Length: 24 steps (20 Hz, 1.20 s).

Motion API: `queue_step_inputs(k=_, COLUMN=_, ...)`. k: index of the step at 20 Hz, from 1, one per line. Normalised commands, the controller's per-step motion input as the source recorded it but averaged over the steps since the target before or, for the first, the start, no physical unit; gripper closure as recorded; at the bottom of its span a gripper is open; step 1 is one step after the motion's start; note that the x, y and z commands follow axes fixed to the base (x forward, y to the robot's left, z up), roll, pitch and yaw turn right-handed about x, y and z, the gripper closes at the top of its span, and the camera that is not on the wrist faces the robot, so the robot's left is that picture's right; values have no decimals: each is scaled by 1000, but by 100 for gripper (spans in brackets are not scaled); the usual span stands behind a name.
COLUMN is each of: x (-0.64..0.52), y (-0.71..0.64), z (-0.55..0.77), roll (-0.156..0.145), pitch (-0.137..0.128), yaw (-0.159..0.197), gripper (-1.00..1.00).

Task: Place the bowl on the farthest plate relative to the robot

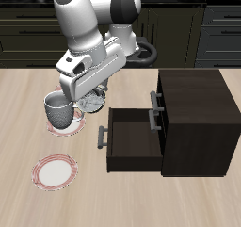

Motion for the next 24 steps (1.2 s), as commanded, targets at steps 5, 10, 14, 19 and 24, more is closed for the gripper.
queue_step_inputs(k=5, x=81, y=-232, z=242, roll=-35, pitch=29, yaw=-407, gripper=100)
queue_step_inputs(k=10, x=55, y=-177, z=161, roll=-23, pitch=33, yaw=-390, gripper=100)
queue_step_inputs(k=14, x=62, y=-148, z=56, roll=-65, pitch=-42, yaw=-175, gripper=100)
queue_step_inputs(k=19, x=0, y=46, z=77, roll=-3, pitch=7, yaw=-175, gripper=100)
queue_step_inputs(k=24, x=-38, y=38, z=12, roll=21, pitch=48, yaw=-128, gripper=100)
